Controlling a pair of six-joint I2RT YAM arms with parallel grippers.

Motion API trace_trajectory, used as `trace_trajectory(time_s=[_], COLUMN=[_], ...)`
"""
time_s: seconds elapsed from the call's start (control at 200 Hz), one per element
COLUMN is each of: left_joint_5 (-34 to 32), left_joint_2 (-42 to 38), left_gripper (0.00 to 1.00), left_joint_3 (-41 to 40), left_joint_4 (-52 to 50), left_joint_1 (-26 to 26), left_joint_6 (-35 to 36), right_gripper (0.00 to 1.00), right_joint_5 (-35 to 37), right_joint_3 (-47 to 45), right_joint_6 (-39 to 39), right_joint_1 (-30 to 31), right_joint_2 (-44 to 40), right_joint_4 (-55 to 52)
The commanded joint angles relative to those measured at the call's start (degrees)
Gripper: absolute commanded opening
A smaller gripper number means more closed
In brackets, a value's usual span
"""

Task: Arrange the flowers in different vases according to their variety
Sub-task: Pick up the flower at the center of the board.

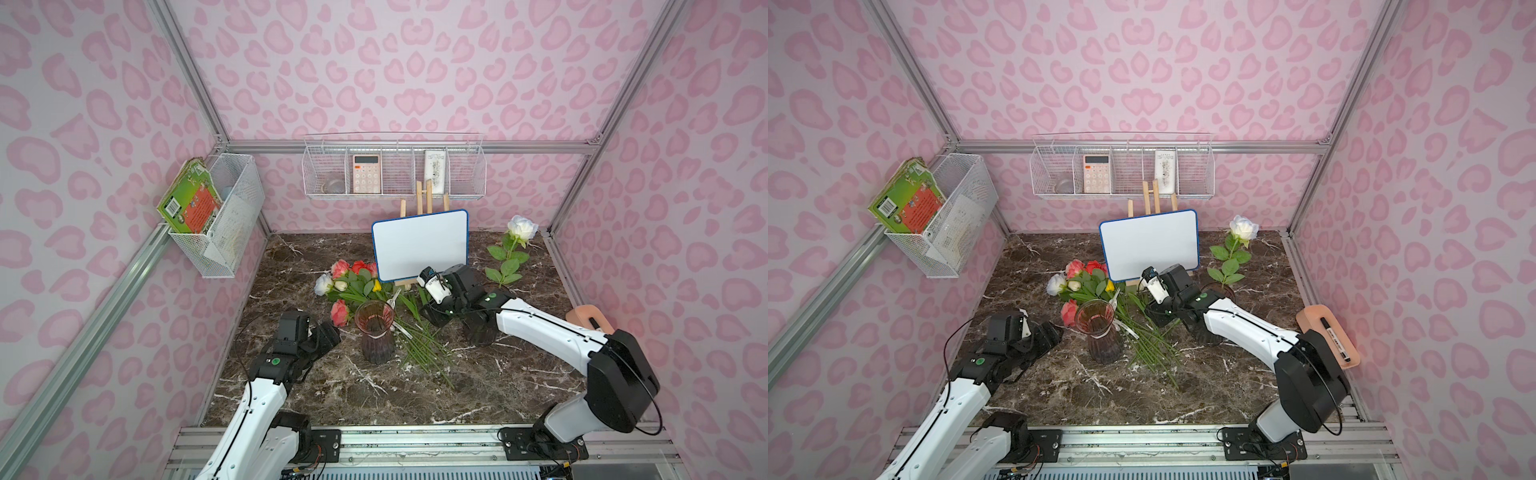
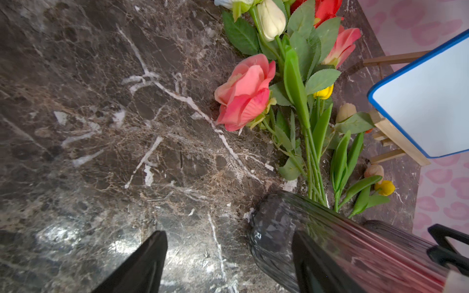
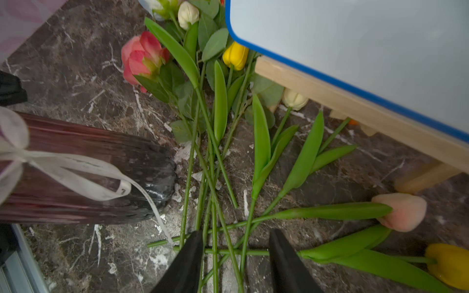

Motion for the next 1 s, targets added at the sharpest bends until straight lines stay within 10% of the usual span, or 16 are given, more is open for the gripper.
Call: trace_trajectory(time_s=[0.0, 0.57, 0.995], left_joint_5=[0.11, 0.14, -0.08], left_joint_2=[1.46, 3.35, 2.09], left_gripper=[0.82, 0.82, 0.82], left_joint_3=[-0.06, -0.77, -0.17], left_joint_4=[0.86, 2.42, 1.28], left_joint_1=[0.03, 0.04, -0.04], left_joint_6=[0.35, 0.83, 0.85], right_gripper=[0.45, 0.38, 0.00], right_joint_5=[-1.73, -0.92, 0.80], right_joint_3=[0.85, 3.89, 5.37], right_joint_6=[-2.43, -4.99, -4.52], right_joint_1=[0.32, 1.04, 0.85], right_joint_2=[3.25, 16.51, 15.75], right_joint_4=[-2.06, -1.97, -2.25])
